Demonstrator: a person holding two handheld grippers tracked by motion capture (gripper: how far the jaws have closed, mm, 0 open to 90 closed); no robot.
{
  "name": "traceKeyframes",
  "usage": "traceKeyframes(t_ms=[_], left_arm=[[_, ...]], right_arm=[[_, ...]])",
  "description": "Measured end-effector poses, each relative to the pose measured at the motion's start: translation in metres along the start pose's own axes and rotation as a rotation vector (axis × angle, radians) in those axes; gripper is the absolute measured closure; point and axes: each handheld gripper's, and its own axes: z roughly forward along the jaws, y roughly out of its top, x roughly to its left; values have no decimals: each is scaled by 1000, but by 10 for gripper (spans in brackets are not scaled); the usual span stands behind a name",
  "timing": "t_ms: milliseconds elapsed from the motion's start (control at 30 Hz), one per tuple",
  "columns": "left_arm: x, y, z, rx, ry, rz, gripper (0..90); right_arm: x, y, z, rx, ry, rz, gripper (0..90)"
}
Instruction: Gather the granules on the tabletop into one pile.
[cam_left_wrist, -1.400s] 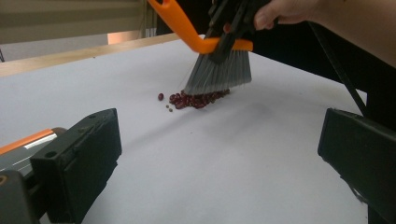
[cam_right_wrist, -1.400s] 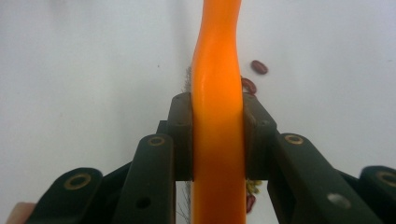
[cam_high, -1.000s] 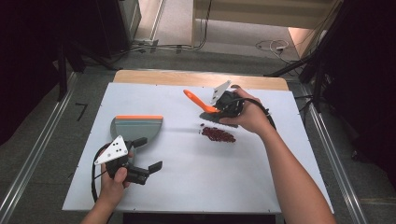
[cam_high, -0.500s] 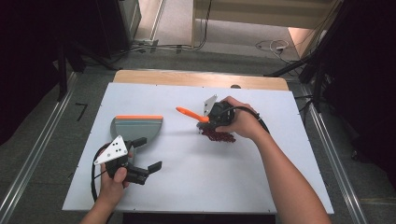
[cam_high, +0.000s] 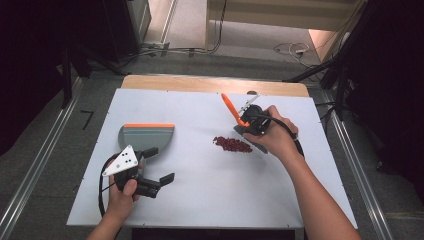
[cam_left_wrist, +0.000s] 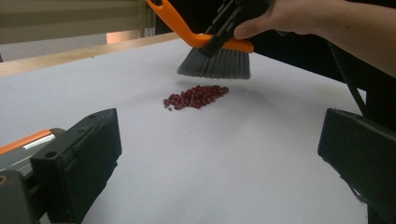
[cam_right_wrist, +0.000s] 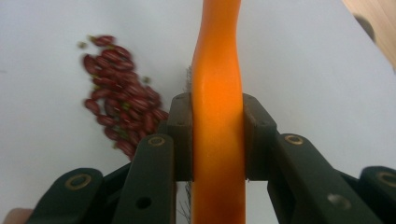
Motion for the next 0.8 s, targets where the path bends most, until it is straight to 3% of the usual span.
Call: traceKeyframes(t_ms=[133, 233, 367, 533, 733, 800], left_arm=[[-1, 0, 1, -1, -1, 1, 3], [-1, 0, 1, 0, -2, 2, 3], [-1, 1, 2, 2, -2, 2, 3], [-1, 1, 1, -2, -2, 4, 3], [-1, 1, 1, -3, -4, 6, 3], [-1, 1, 1, -2, -3, 7, 3]], right_arm=[[-8, -9, 6, 55, -105, 104, 684], [-6, -12, 14, 113, -168, 150, 685], [9, -8, 16, 110, -153, 209, 690], [26, 0, 22, 109, -156, 195, 687], [29, 8, 21, 90, -119, 240, 687], [29, 10, 22, 87, -119, 234, 687]])
